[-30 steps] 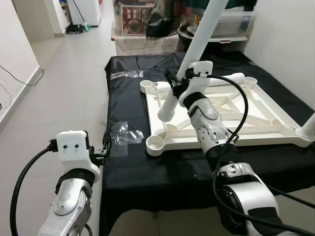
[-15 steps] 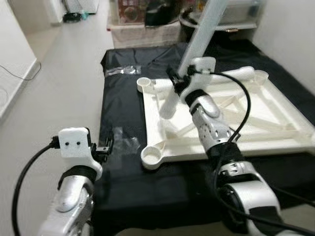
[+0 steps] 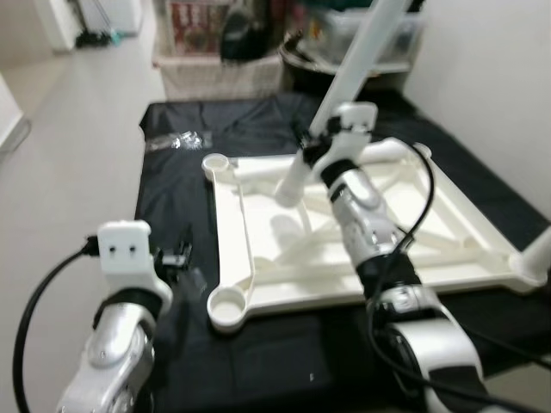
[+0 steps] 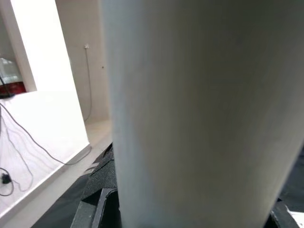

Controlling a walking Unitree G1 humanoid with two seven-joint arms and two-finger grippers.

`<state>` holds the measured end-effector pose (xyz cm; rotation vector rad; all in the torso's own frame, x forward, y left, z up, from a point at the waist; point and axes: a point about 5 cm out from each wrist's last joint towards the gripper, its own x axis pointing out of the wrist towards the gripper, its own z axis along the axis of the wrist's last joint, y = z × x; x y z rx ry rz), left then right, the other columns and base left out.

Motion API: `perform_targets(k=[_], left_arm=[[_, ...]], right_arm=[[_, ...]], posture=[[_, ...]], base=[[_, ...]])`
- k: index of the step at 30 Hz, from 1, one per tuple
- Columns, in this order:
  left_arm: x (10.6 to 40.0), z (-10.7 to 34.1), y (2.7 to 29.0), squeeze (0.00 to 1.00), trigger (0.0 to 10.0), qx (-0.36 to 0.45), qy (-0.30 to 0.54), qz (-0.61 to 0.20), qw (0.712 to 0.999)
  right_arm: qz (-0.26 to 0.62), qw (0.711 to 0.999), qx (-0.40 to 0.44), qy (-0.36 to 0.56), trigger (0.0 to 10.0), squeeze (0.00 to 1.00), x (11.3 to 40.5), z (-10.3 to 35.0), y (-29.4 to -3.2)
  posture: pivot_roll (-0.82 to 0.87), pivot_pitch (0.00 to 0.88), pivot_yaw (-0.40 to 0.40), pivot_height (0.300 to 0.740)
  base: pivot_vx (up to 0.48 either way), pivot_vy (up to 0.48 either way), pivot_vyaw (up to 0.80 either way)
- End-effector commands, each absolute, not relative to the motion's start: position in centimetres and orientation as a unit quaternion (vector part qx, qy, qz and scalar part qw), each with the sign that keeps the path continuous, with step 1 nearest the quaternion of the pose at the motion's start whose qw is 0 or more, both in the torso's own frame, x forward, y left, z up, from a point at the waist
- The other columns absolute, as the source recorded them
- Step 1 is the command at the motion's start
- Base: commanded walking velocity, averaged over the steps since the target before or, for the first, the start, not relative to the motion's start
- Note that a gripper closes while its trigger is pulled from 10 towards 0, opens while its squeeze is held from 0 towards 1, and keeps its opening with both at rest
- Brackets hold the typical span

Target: Building children table

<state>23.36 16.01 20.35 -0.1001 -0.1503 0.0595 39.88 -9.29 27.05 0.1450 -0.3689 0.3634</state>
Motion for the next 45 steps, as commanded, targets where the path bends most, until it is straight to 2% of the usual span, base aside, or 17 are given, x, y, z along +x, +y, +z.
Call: perform_targets(k=[1,3,7,12,18,22,27,29,30,33,34,39,40,43,45], left_arm=[[23.3,20.0,16.1,0.00,10.0,-0.049,-0.067,0.035,0.996],[23.3,19.9,16.0,0.00,10.0,-0.050,-0.066,0.033,0.996],[23.2,19.9,15.9,0.00,10.0,-0.046,-0.066,0.031,0.996],[23.1,19.8,15.9,0.00,10.0,-0.047,-0.066,0.031,0.996],[22.2,19.2,15.1,0.00,10.0,-0.051,-0.054,0.022,0.997],[22.0,18.9,14.9,0.00,10.0,-0.050,-0.048,0.020,0.997],[20.6,17.8,14.0,0.00,10.0,-0.037,-0.027,-0.063,0.997],[19.4,17.1,13.5,0.00,10.0,-0.047,-0.009,-0.108,0.993],[19.4,17.1,13.5,0.00,10.0,-0.047,-0.009,-0.108,0.993],[17.4,16.4,11.9,0.00,10.0,-0.069,0.014,-0.185,0.980],[17.0,16.2,11.5,0.00,10.0,-0.067,0.019,-0.201,0.977],[15.8,16.4,10.9,0.00,10.0,-0.051,0.015,-0.224,0.973],[15.6,16.8,10.9,0.00,10.0,-0.044,0.002,-0.214,0.976],[15.5,17.0,10.9,0.00,10.0,-0.036,-0.003,-0.211,0.977],[15.1,17.1,10.5,0.00,10.0,-0.032,-0.003,-0.215,0.976]], right_arm=[[0.189,0.962,0.083,-0.180,10.0,0.00,40.1,27.3,-9.6],[0.247,0.947,0.114,-0.169,10.0,0.00,40.4,28.1,-9.2],[0.284,0.936,0.126,-0.166,10.0,0.00,40.6,28.8,-9.0],[0.290,0.933,0.122,-0.173,10.0,0.00,40.7,29.3,-9.1],[0.278,0.942,0.083,-0.172,10.0,0.00,41.3,30.8,-9.6],[0.284,0.941,0.093,-0.159,10.0,0.00,41.5,30.7,-9.8],[0.354,0.926,0.071,-0.106,10.0,0.00,41.5,30.2,-10.0],[0.428,0.899,0.043,-0.083,10.0,0.00,41.1,30.0,-10.1],[0.428,0.899,0.043,-0.083,10.0,0.00,41.1,30.0,-10.1],[0.547,0.834,0.021,-0.072,10.0,0.00,39.9,30.1,-10.3],[0.567,0.820,0.014,-0.073,10.0,0.00,39.7,30.1,-10.4],[0.604,0.792,0.016,-0.081,10.0,0.00,39.2,31.0,-10.8],[0.635,0.766,0.022,-0.092,10.0,0.00,38.8,31.7,-10.9],[0.652,0.752,0.022,-0.096,10.0,0.00,38.6,31.9,-10.9],[0.687,0.720,0.014,-0.101,10.0,0.00,38.1,32.0,-10.5]], posture=[[0.03,0.115,-0.037,0.740],[0.03,0.114,-0.037,0.740],[0.03,0.113,-0.044,0.740],[0.03,0.114,-0.050,0.740],[0.03,0.126,-0.063,0.740],[0.03,0.133,-0.064,0.740],[0.03,0.144,-0.063,0.740],[0.04,0.154,-0.068,0.740],[0.04,0.154,-0.068,0.740],[0.04,0.164,-0.068,0.740],[0.04,0.164,-0.068,0.740],[0.05,0.180,-0.068,0.740],[0.05,0.180,-0.068,0.740],[0.06,0.186,-0.066,0.740],[0.07,0.191,-0.065,0.740]], base=[[0.000,0.000,0.00],[0.000,0.000,0.00],[0.000,0.000,0.00],[0.000,0.000,0.00],[0.000,0.000,0.78],[0.000,0.000,0.40],[0.000,0.000,0.00],[0.000,0.000,0.00],[0.000,0.000,0.00],[0.000,0.000,0.00],[0.000,0.000,0.00],[0.000,0.000,0.00],[0.000,0.000,0.00],[0.000,0.000,0.00],[0.000,0.000,0.00]])
